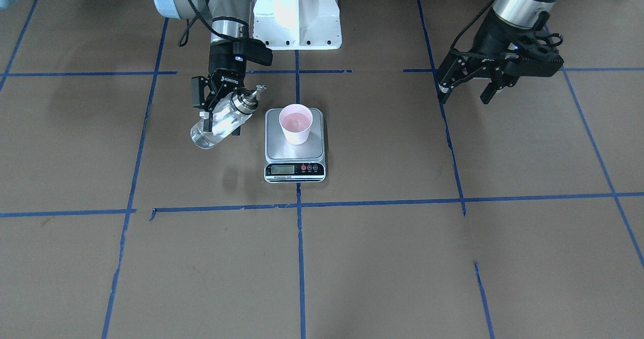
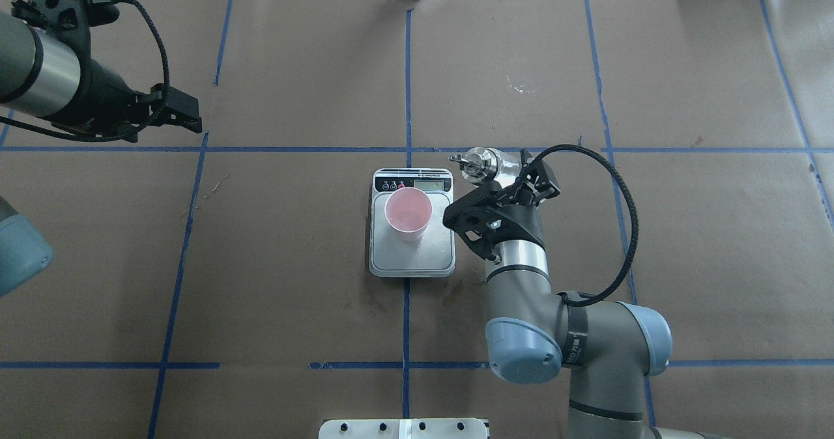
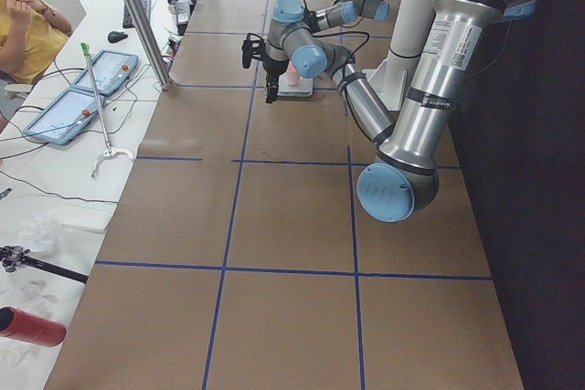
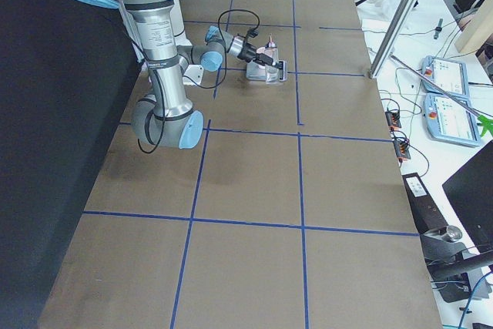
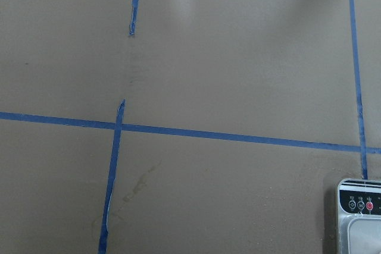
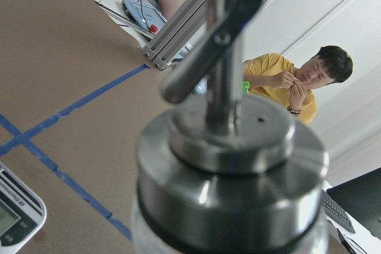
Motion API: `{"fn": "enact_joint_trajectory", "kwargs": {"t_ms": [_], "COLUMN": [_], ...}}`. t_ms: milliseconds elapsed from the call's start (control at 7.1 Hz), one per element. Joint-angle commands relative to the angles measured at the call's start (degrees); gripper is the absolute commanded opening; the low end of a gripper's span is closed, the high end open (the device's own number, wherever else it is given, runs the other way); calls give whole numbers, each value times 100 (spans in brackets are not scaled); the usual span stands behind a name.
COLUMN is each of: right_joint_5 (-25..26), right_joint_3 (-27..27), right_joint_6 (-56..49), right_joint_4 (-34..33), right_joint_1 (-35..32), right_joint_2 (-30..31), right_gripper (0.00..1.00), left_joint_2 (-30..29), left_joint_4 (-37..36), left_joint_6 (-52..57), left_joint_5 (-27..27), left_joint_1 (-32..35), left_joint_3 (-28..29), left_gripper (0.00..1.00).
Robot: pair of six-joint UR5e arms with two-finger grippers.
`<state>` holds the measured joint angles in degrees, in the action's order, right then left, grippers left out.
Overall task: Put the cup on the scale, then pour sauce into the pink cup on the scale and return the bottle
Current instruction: 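Tip the bottle upright and move it back away from the scale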
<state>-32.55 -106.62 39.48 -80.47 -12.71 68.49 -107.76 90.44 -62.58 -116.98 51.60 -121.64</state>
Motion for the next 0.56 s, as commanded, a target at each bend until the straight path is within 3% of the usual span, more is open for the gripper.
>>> {"fn": "enact_joint_trajectory", "kwargs": {"t_ms": [0, 282, 422], "right_joint_5": [-67, -731, -770], "right_joint_3": [-236, -289, -463], "right_joint_6": [845, 2452, 2642], "right_joint_4": [207, 216, 216], "right_joint_1": [-91, -362, -434], "right_joint_2": [445, 752, 919], "right_gripper": [0, 0, 0], "left_joint_2": [0, 9, 0], "left_joint_4": [0, 0, 0], "left_joint_6": [0, 0, -26], "left_joint_5": [0, 0, -9], "left_joint_1": [-1, -1, -1], "left_joint_3": [0, 0, -26], "left_gripper": [100, 100, 100]}}
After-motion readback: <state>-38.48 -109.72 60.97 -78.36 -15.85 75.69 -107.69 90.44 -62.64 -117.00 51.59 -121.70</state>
